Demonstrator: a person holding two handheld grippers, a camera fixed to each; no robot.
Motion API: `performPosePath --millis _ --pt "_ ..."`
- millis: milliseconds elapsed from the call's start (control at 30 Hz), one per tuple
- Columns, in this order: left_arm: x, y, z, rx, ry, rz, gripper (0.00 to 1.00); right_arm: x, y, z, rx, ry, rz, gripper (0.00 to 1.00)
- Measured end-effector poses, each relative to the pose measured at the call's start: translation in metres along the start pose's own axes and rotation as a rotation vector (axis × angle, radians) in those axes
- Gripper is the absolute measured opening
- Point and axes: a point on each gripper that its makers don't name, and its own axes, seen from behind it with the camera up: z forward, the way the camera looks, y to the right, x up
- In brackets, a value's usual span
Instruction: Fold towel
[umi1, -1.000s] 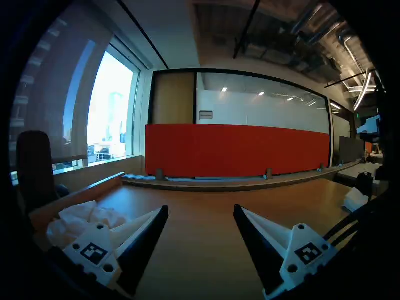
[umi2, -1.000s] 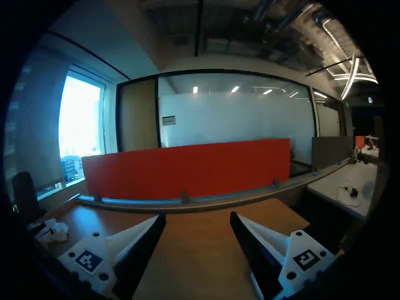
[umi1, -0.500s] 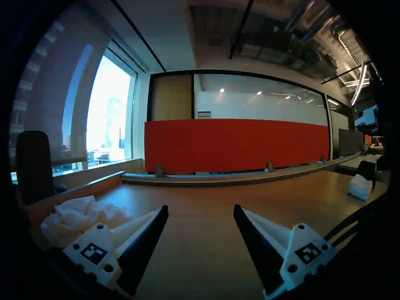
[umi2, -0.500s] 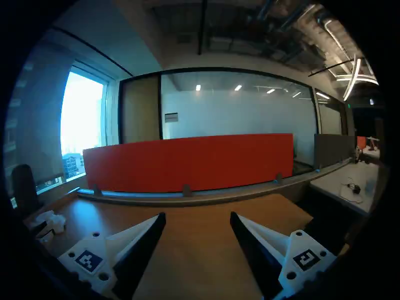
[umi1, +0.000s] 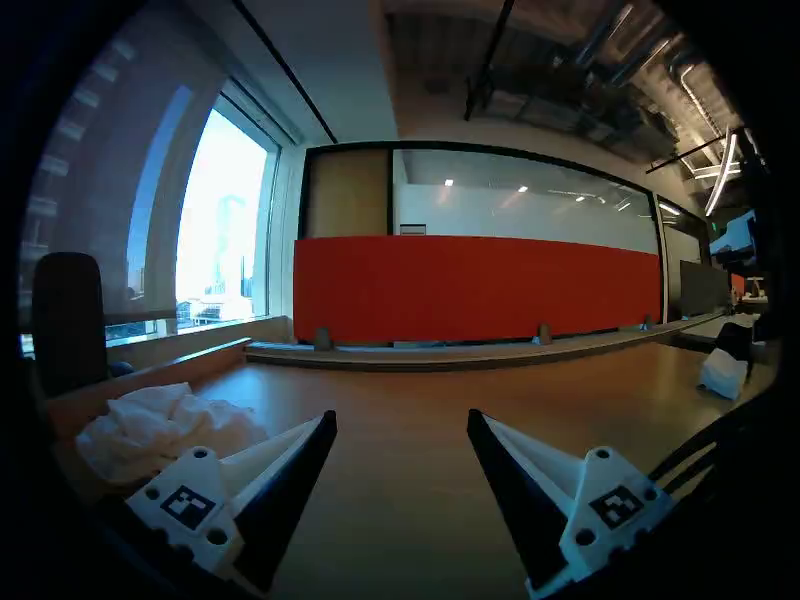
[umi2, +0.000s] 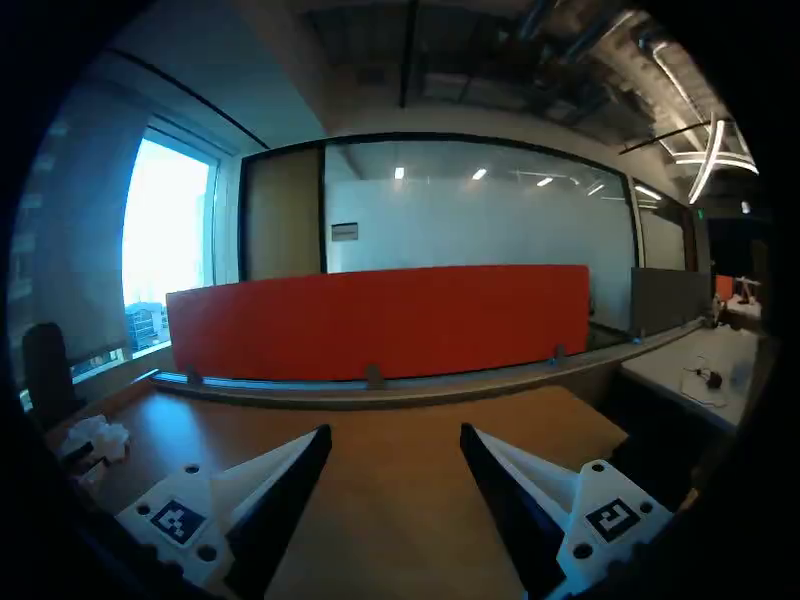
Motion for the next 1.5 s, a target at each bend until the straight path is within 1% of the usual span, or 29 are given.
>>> performPosePath --millis 400,700,900,1100,1200,1500 --pt "-0.001 -0.002 0.002 0.004 -0.002 0.002 0.97 -0.002 -0.005 0.000 0.011 -0.003 -0.007 0.99" --pt "-0.002 0.000 0.003 0.004 -0.003 0.005 0.97 0.004 0.000 -0.004 0.016 0.016 -0.009 1.00" --pt "-0.004 0.000 0.003 0.004 -0.003 0.006 0.97 0.003 0.006 -0.006 0.018 0.028 -0.010 0.99" --pt "-0.007 0.001 0.004 0.005 -0.002 0.007 0.97 -0.006 0.003 -0.005 0.051 0.039 0.001 1.00" --pt "-0.008 0.001 0.004 0.005 -0.002 0.006 0.97 -0.012 0.005 -0.003 0.060 0.051 0.006 0.99" --pt "-0.010 0.001 0.005 0.005 -0.001 0.007 0.97 -0.049 0.019 0.001 0.042 0.072 0.027 0.99"
